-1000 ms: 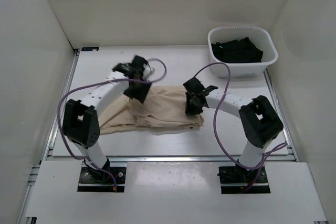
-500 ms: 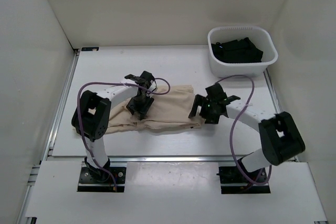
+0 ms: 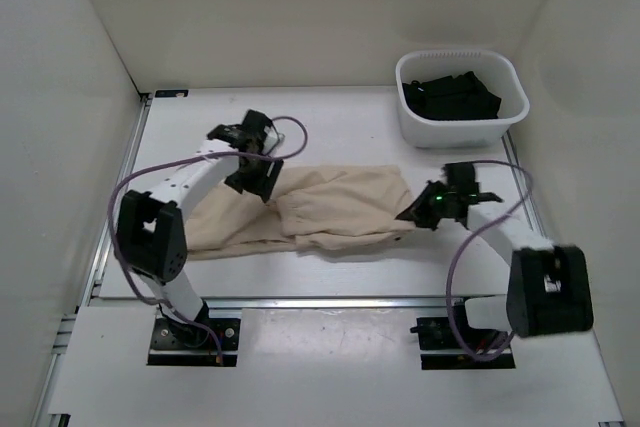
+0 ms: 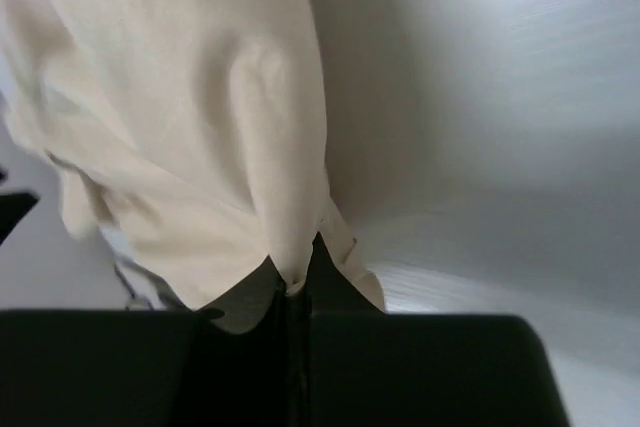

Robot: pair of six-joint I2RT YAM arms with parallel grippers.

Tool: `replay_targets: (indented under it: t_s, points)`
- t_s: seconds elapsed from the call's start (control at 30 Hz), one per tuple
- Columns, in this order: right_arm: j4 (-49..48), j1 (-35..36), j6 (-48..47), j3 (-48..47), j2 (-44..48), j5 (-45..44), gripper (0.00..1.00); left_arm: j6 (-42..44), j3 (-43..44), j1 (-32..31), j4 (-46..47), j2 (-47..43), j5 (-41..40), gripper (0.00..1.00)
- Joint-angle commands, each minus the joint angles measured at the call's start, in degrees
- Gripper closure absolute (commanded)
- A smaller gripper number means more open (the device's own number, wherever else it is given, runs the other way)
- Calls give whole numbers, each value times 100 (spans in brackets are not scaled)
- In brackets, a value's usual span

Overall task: Fold and stack the trousers
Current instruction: Fold the trousers

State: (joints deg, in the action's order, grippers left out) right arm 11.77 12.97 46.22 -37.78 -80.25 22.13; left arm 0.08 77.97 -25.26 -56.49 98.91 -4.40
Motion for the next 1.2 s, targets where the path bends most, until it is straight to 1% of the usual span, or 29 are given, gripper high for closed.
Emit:
replay_targets:
  t_s: [0.0, 0.03, 0.07, 0.1, 0.17, 0.2, 0.23, 0.27, 0.33, 0.37, 0.4, 0.43, 0.47, 0.5, 0.53, 0.57, 0.6, 0.63, 0.67, 0.7, 0.73, 0.8, 0.83, 0.9, 0.97, 1.03, 1.1, 1.13, 1.17]
  points:
    - [2087, -1371, -1135, -463, 1273, -479, 100, -8, 271, 591, -108, -776, 80, 23]
    - [2606, -1542, -1498, -789, 1518, -1047, 100, -8, 219, 844, -108, -916, 132, 23]
    - [3542, -1639, -1823, -1602, 1521, -1401, 100, -8, 35, 969, -108, -979, 133, 21]
    - [3926, -1588, -2392, -2019, 1521, -1718, 100, -8, -88, 1074, -56, -979, 194, 21]
    - [4620, -1351, -2617, -2749, 1355, -2280, 100, -8, -465, 1330, 6, -1041, 299, 21]
    - [4719, -880, -2618, -3318, 1249, -2353, 100, -8, -580, 1382, 59, -1041, 369, 21]
    - [4773, -553, -2487, -3550, 979, -2354, 100, -8, -677, 1383, 59, -989, 431, 21]
    - [4843, 216, -2364, -3752, 811, -2406, 100, -8, -809, 1383, 59, -988, 623, 21]
    - [4844, 1045, -2040, -4243, 170, -2625, 100, -8, -810, 1383, 121, -770, 913, 21]
    - [4844, 1719, -1951, -4420, -85, -2626, 100, -8, -810, 1322, 121, -699, 1307, 21]
    - [4844, 2013, -1880, -4622, -627, -2626, 100, -8, -810, 1321, 121, -611, 1511, 21]
    - [4844, 2269, -1758, -4868, -928, -2522, 100, -8, -758, 1200, 190, -419, 1626, 19]
    - [4844, 2724, -1756, -5575, -1236, -2451, 100, -8, -705, 929, 252, -295, 1627, 19]
    - [4939, 2946, -1756, -6061, -1935, -2259, 100, -8, -705, 804, 357, -172, 1488, 19]
    - [5097, 3139, -1887, -6657, -2342, -2257, 100, -8, -705, 716, 454, -49, 1347, 20]
    - [5299, 3489, -1975, -7307, -2755, -2257, 100, -8, -705, 654, 515, 248, 1293, 23]
    - [5692, 3632, -2089, -8662, -3560, -2257, 100, -8, -705, 654, 594, 390, 1293, 26]
    - [5879, 3851, -2143, -9337, -3942, -2257, 100, -8, -705, 653, 674, 496, 1206, 30]
    - [5976, 3905, -2143, -9875, -4250, -2153, 100, -8, -783, 653, 770, 637, 1205, 38]
    - [5908, 3906, -2082, -10220, -4619, -2021, 100, -8, -914, 732, 849, 638, 1318, 44]
    - [5716, 3906, -1986, -10145, -4623, -1941, 100, -8, -916, 802, 998, 699, 1380, 51]
    - [5171, 3828, -1713, -9488, -4318, -2062, 100, -8, -1073, 873, 1000, 752, 1599, 62]
    - [4751, 3731, -1617, -8902, -4185, -2151, 100, -8, -1074, 873, 1060, 752, 1688, 64]
    - [4388, 3590, -1405, -8502, -3990, -2064, 100, -8, -1153, 1074, 1061, 700, 2020, 67]
    - [4184, 3466, -1327, -8412, -4129, -1679, 100, -8, -1214, 1189, 1061, 612, 2093, 67]
    - [4045, 3414, -1326, -8684, -4332, -1493, 100, -8, -1354, 1278, 1061, 358, 2215, 67]
    - [3878, 3414, -1326, -8903, -4613, -1309, 100, -8, -1451, 1330, 1061, 130, 2216, 64]
    - [3746, 3414, -1265, -8974, -4771, -1308, 100, -8, -1556, 1330, 1061, 67, 2216, 64]
    - [3667, 3414, -1212, -8975, -4833, -1360, 94, -8, -1609, 1330, 1061, 14, 2216, 59]
